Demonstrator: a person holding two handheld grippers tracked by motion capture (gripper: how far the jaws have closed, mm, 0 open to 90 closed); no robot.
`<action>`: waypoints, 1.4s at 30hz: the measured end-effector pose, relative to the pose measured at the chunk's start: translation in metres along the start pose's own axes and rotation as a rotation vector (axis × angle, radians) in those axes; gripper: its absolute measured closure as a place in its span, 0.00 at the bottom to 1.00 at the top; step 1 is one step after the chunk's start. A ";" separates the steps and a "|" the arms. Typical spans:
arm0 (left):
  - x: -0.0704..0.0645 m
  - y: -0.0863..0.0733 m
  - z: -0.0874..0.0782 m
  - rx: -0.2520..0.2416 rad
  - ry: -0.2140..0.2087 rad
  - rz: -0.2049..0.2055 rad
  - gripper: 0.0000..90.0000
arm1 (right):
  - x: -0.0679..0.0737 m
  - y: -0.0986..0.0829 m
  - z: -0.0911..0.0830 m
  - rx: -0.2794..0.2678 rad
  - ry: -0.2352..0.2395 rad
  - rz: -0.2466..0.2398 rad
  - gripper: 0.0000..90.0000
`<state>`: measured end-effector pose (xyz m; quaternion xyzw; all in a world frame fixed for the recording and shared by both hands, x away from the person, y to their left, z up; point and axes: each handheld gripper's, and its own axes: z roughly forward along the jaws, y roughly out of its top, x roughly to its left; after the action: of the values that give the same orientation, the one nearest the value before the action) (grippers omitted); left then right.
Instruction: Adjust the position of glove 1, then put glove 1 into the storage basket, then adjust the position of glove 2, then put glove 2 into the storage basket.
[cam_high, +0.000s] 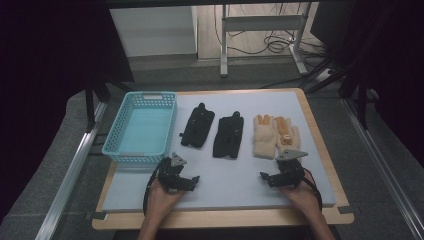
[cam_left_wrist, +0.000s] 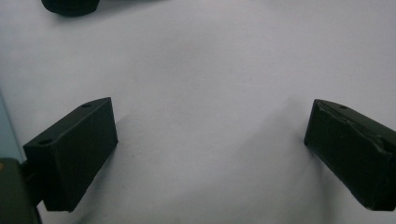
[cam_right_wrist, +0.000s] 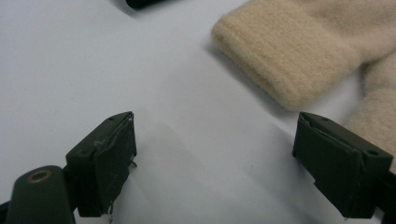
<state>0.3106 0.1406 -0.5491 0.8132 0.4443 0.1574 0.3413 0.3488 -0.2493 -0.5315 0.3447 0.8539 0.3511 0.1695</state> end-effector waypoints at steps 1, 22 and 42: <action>0.000 0.000 0.000 -0.001 -0.001 0.003 0.03 | 0.000 0.000 0.000 -0.001 0.000 0.003 0.14; 0.000 0.000 0.000 -0.003 0.000 0.004 0.04 | 0.002 0.000 -0.002 -0.009 0.002 -0.001 0.19; 0.000 0.000 0.000 -0.004 0.001 0.004 0.04 | 0.005 0.015 -0.006 -0.030 0.078 0.035 0.23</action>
<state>0.3100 0.1409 -0.5491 0.8133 0.4425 0.1592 0.3426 0.3493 -0.2412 -0.5168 0.3429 0.8483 0.3800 0.1353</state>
